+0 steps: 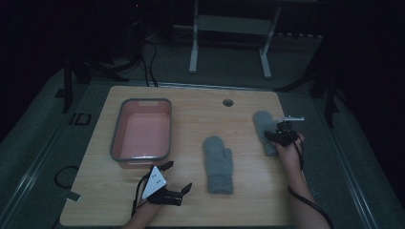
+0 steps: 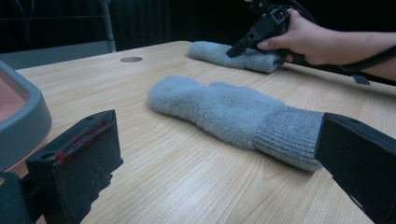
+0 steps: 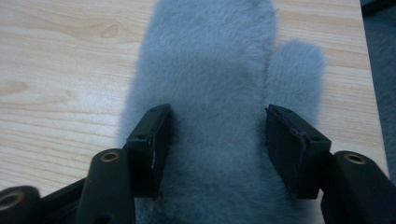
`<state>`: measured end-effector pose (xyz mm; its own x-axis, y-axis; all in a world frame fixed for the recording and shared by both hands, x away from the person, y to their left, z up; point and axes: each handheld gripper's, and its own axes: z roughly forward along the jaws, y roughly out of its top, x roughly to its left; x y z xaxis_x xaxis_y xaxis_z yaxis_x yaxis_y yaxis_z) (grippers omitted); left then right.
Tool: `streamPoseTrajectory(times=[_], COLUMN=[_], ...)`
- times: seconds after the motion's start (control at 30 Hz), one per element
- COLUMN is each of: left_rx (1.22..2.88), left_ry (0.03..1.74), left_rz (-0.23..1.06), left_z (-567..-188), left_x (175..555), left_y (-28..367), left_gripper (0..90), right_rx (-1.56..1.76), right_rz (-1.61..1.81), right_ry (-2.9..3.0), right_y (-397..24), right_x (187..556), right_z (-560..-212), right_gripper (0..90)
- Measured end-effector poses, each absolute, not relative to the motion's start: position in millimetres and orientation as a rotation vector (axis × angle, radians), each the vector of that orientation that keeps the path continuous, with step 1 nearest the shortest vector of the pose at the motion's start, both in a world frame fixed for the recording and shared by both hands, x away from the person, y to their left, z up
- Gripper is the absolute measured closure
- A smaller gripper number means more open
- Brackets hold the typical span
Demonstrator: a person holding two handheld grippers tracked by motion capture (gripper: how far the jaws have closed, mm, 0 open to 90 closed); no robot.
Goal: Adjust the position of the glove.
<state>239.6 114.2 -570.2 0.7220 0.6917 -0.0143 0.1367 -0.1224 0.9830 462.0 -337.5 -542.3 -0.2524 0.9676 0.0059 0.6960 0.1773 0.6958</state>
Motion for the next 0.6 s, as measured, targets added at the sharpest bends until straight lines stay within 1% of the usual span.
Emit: streamPoseTrajectory(times=[0.07,0.13,0.17,0.23,0.27,0.3,0.33,0.5,0.6], left_rx=[1.654,1.654,1.654,1.654,1.654,1.653,1.654,1.653,1.653], left_ry=[0.675,0.675,0.676,0.676,0.677,0.677,0.677,0.677,0.678], left_rz=[0.543,0.543,0.543,0.543,0.543,0.542,0.542,0.542,0.541], left_z=[-570.2,-570.2,-570.2,-570.2,-570.2,-570.2,-570.2,-570.2,-570.2], left_x=[239.4,239.4,239.4,239.4,239.5,239.5,239.6,239.6,239.6], left_y=[113.9,113.9,114.0,114.0,114.0,114.0,114.1,114.1,114.2], left_gripper=[0.9,0.9,0.9,0.9,0.9,0.9,0.9,0.9,0.9], right_rx=[1.537,1.556,1.579,1.616,1.616,1.651,1.645,1.625,1.625], right_rz=[0.816,0.829,0.853,0.877,0.877,0.902,0.898,0.917,0.938], right_ry=[2.013,1.99,1.972,1.948,1.948,1.924,1.913,1.881,1.836], right_y=[-334.1,-332.3,-331.3,-331.4,-331.4,-331.8,-331.0,-325.4,-321.9], right_x=[459.5,457.8,456.0,454.1,454.1,452.2,451.0,440.5,424.5], right_z=[-544.0,-545.0,-544.7,-543.8,-543.8,-542.5,-542.0,-536.5,-526.4], right_gripper=[48.6,58.2,69.7,77.4,77.4,81.4,82.3,83.2,83.1])
